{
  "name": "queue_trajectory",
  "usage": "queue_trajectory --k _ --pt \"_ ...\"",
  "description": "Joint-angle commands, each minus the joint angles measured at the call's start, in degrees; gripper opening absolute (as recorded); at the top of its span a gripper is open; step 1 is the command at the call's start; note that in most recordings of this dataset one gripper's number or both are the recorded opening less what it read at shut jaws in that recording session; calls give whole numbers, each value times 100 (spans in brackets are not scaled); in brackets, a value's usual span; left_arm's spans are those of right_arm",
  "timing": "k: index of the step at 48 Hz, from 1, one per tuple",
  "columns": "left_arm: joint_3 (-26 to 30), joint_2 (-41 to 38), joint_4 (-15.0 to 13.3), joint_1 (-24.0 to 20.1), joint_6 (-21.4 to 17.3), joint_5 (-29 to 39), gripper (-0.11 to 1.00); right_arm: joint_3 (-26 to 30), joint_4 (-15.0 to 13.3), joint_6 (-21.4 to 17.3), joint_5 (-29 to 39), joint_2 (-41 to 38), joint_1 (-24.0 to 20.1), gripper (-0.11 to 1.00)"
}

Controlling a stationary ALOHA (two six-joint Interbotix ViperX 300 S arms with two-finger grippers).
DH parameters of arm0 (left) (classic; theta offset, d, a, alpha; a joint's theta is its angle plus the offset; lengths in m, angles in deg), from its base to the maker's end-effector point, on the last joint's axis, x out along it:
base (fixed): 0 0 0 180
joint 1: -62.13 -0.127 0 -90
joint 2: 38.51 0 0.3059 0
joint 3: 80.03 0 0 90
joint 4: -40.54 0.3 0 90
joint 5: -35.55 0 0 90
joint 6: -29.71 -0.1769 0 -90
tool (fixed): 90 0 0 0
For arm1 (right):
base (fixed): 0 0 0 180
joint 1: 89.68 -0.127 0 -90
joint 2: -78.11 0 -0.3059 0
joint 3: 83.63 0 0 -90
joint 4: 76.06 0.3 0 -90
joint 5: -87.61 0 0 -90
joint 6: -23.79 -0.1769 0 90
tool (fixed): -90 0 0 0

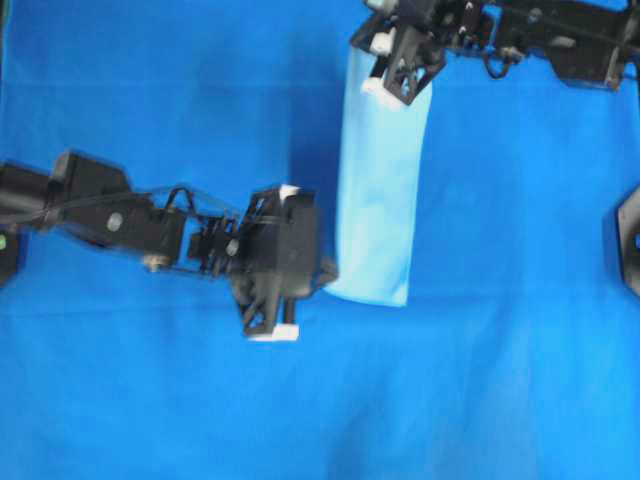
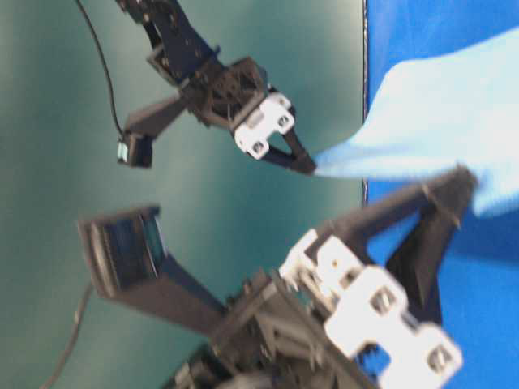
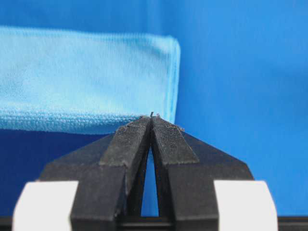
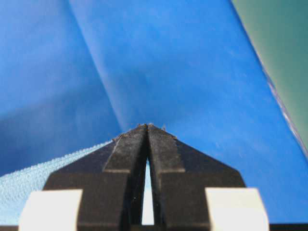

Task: Fold the light blue towel.
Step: 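Lay the strip down vertically, left gripper at the near end, right at the far end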

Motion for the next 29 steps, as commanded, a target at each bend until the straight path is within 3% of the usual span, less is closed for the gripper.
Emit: queue_trajectory --k 1,24,29 --pt "-97 237 -9 202 26 -97 2 290 -9 -9 -53 -18 70 0" --pt "-158 237 -9 158 0 -439 3 281 -79 105 -114 -132 -79 0" --pt "-141 229 -9 141 0 -439 9 281 -149 114 -158 -158 -79 1"
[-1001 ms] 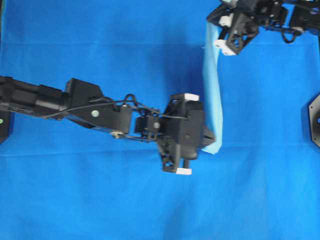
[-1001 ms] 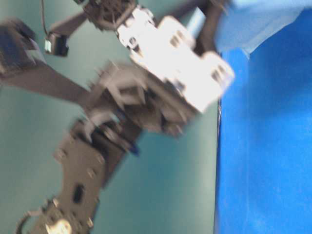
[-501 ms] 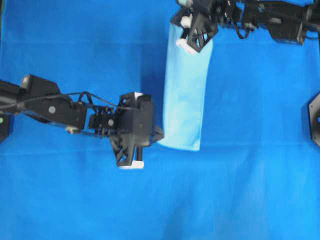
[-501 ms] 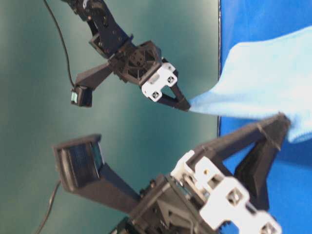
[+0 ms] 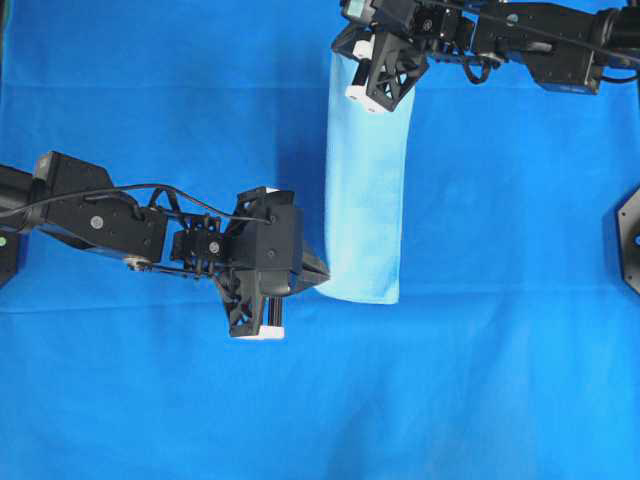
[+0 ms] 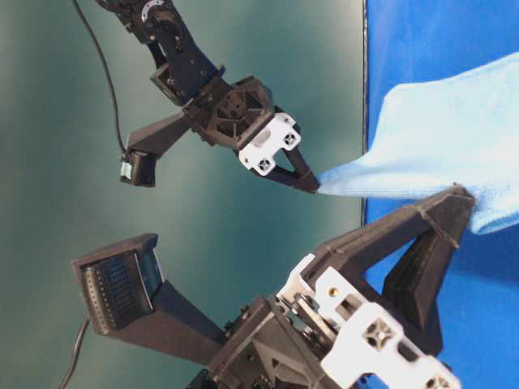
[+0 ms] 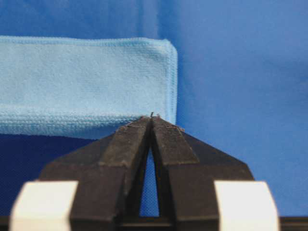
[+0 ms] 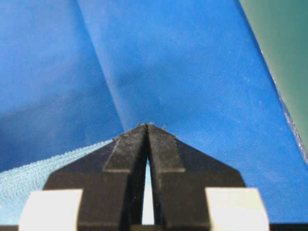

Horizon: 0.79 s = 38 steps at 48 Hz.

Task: Fold the light blue towel.
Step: 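Lay the strip down vertically, left gripper at the near end, right at the far end, then open both grippers and retract them to the sides of the towel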

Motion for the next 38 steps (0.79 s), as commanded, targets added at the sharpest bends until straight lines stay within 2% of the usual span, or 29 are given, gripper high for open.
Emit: queue_trajectory --k 1,4,11,14,17,22,31,38 --pt "132 88 -18 97 -9 -53 11 105 -70 18 -97 62 44 1" --pt "158 79 -9 88 -9 -53 19 105 -79 18 -132 62 44 6" --pt "211 62 -9 44 -26 -53 45 105 -97 105 -158 88 62 50" --pt "211 79 -9 18 -26 -44 60 105 -105 167 -167 105 53 62" --pt "211 123 -9 0 -35 0 71 105 -105 193 -176 123 44 57" --pt "202 290 -9 -35 -35 123 79 97 -105 202 -149 185 0 51" --pt "88 791 -9 -193 -44 352 78 -114 -105 193 -35 650 -176 51" --pt "-281 1283 -9 -536 -53 255 78 -633 -62 97 -53 1336 -387 51"
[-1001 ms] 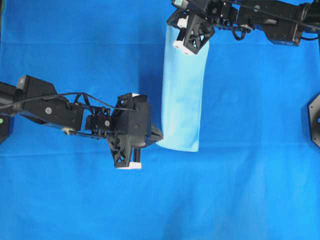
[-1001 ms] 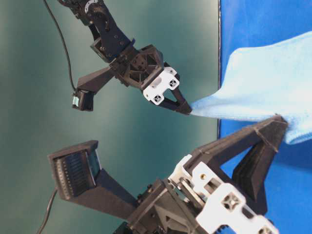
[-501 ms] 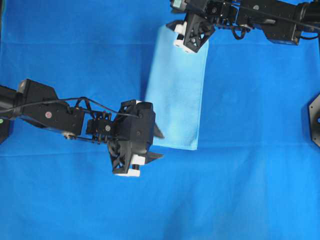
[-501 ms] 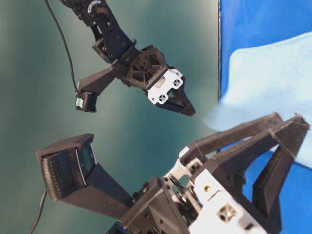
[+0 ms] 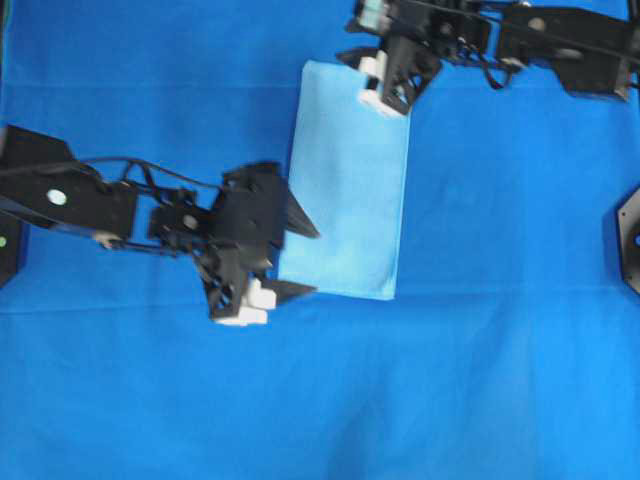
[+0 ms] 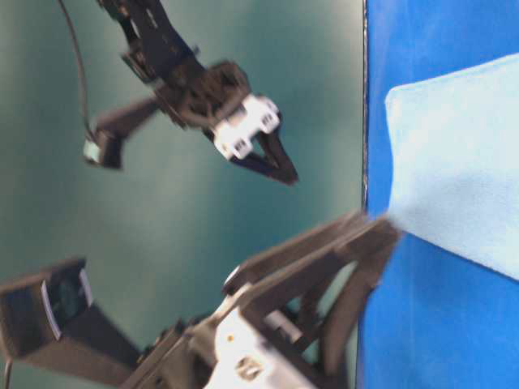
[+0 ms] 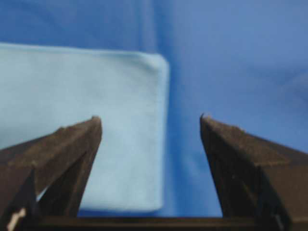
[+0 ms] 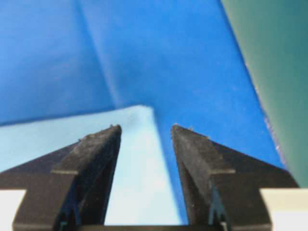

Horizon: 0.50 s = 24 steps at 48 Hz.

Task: Fold the light blue towel.
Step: 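Open both grippers and retract them to the sides of the towel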

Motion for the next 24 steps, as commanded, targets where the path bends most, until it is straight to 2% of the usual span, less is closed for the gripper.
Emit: queue_trajectory --k 1,16,24 --pt "-149 413 0 -220 0 -141 78 -255 35 -35 -35 633 -167 51" --pt "-1626 1837 0 -826 0 -1450 78 -1775 246 -413 -396 2540 -642 51" --pt "-2241 2646 0 -1046 0 -1521 78 -2470 255 -756 -466 3463 -712 51"
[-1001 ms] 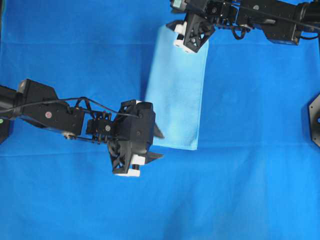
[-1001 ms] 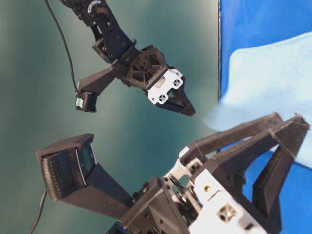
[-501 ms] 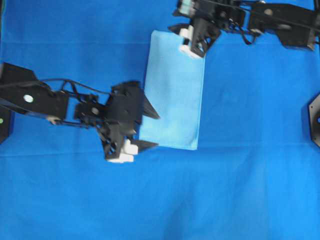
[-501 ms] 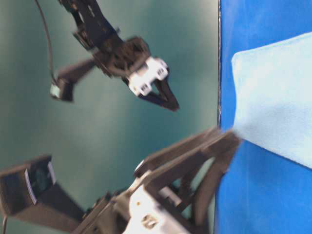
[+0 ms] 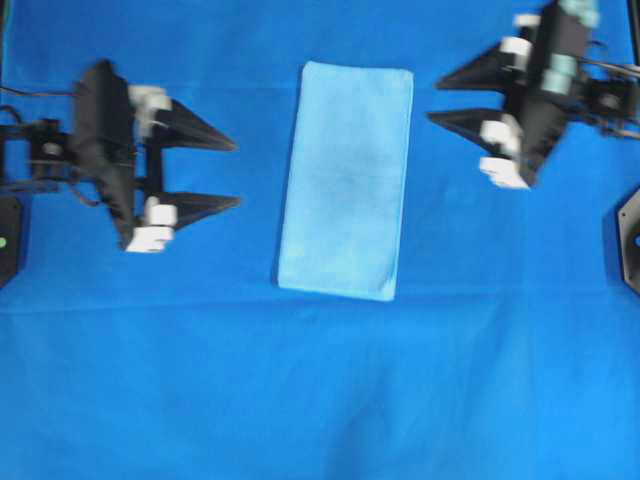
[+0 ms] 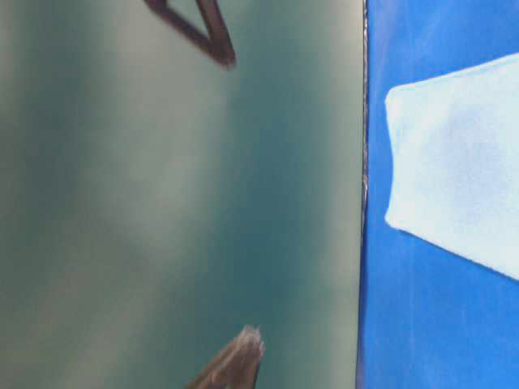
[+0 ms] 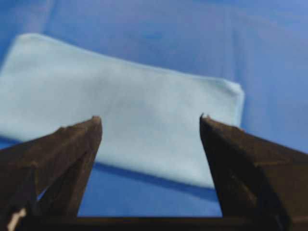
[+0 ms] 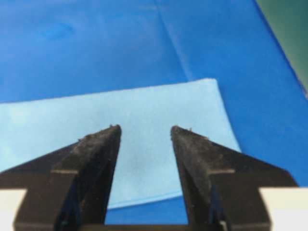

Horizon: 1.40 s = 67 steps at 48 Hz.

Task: Fold the light blue towel.
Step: 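Open both grippers and retract them to the sides of the towel, then move both grippers to the far end of the towel strip and grasp its corners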

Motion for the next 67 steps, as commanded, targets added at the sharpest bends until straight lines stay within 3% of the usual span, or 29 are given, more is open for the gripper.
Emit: queue_trajectory --k 1,13,41,53,67 --pt "-229 466 9 -114 -9 -62 78 -272 18 -141 -88 457 -18 51" --pt "-703 993 0 -237 9 -88 77 -932 26 -475 -536 624 -26 51" --pt "-633 870 0 -325 0 -149 77 -853 35 -527 -554 562 -9 50" --pt "18 -246 9 -800 -70 -404 77 -220 9 -527 -114 -202 501 50" --pt "1397 -1811 0 -1301 -800 -141 77 817 -396 -483 325 -1775 1204 50"
